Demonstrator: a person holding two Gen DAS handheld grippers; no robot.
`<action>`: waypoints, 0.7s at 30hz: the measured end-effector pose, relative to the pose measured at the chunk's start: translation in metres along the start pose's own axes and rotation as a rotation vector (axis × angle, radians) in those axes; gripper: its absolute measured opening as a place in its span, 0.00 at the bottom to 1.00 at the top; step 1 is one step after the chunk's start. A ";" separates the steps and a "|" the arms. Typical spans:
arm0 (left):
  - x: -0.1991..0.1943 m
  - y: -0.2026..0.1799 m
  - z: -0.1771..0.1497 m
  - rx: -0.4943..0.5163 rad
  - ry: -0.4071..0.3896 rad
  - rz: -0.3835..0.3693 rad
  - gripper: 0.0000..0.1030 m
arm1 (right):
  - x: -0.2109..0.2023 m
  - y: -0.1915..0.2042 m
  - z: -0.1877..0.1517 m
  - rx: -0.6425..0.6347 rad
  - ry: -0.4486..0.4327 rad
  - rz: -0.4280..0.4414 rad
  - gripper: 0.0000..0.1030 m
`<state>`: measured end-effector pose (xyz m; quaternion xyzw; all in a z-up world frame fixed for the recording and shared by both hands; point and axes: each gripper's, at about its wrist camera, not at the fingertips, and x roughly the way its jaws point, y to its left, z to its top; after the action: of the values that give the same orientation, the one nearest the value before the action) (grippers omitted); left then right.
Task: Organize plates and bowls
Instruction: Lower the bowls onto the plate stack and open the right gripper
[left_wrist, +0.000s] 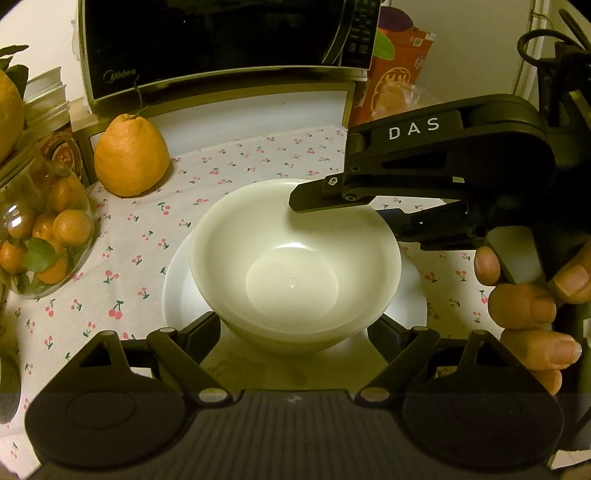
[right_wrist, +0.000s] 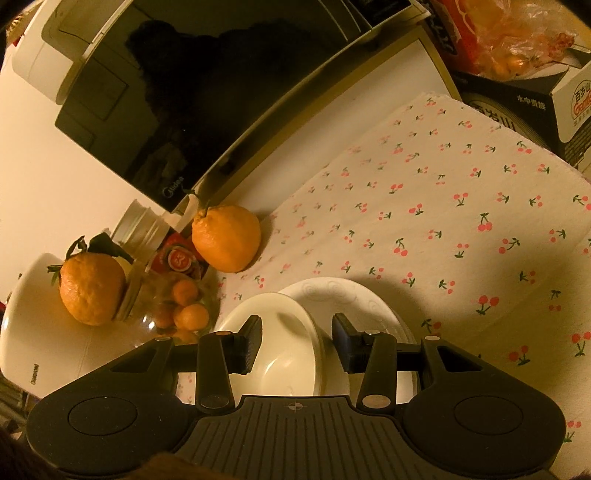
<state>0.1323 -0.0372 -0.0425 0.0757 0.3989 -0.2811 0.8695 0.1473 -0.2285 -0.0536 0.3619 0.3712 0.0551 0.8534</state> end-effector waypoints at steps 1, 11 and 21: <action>0.000 0.000 0.000 -0.003 0.002 -0.002 0.83 | 0.000 0.000 0.000 -0.001 0.002 0.000 0.41; -0.003 0.002 0.002 -0.021 -0.005 -0.011 0.94 | -0.007 0.006 0.002 -0.039 0.029 0.022 0.70; -0.023 -0.008 -0.003 -0.023 -0.019 -0.018 0.97 | -0.036 0.010 0.007 -0.085 -0.011 -0.020 0.77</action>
<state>0.1142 -0.0329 -0.0269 0.0595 0.3944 -0.2849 0.8716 0.1280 -0.2385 -0.0224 0.3220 0.3674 0.0601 0.8704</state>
